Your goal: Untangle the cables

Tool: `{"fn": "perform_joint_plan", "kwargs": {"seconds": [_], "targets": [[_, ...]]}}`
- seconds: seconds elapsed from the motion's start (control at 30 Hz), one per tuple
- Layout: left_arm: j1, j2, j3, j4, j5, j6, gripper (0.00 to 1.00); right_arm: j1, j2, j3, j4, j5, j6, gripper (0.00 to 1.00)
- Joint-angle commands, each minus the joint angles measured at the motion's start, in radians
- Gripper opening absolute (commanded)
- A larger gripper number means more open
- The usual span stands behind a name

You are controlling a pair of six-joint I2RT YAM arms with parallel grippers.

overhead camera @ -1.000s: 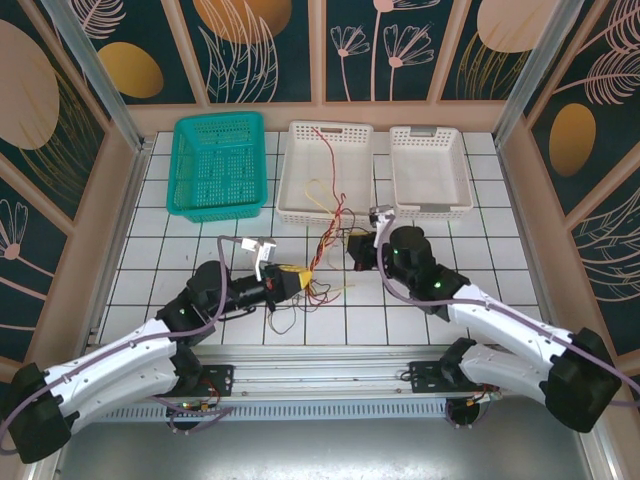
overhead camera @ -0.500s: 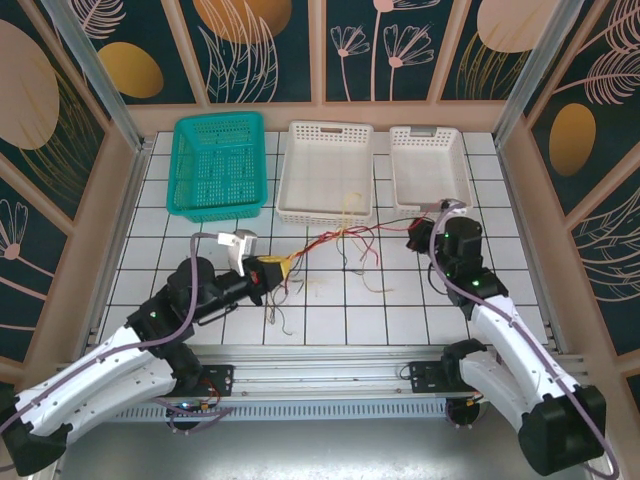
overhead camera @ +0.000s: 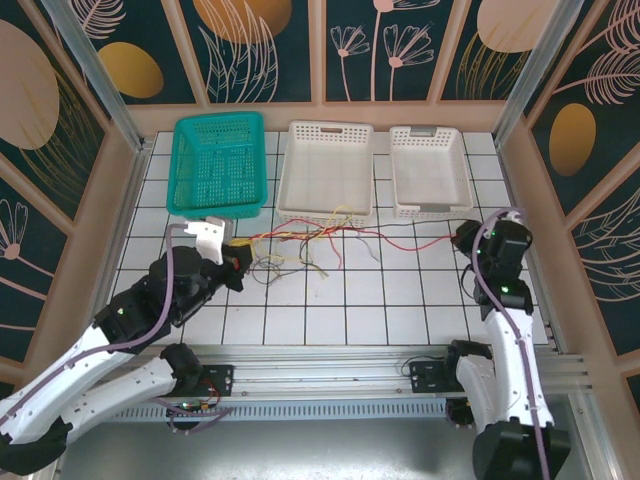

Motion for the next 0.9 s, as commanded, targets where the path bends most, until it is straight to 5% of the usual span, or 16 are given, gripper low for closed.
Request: {"fn": "perform_joint_plan", "kwargs": {"seconds": [0.0, 0.2, 0.63, 0.87], "targets": [[0.001, -0.037, 0.023, -0.096, -0.203, 0.024, 0.0, -0.071, -0.049, 0.052, -0.059, 0.009, 0.06, 0.0], [0.001, -0.104, 0.007, -0.148, -0.412, -0.04, 0.0, -0.136, -0.11, 0.081, -0.115, 0.073, 0.122, 0.0], [0.001, -0.027, 0.013, -0.261, -0.625, -0.214, 0.0, -0.151, -0.157, 0.174, -0.247, 0.267, 0.142, 0.0], [0.002, 0.014, 0.02, -0.309, -0.675, -0.263, 0.0, -0.15, -0.185, 0.174, -0.269, 0.25, 0.159, 0.0]]}}
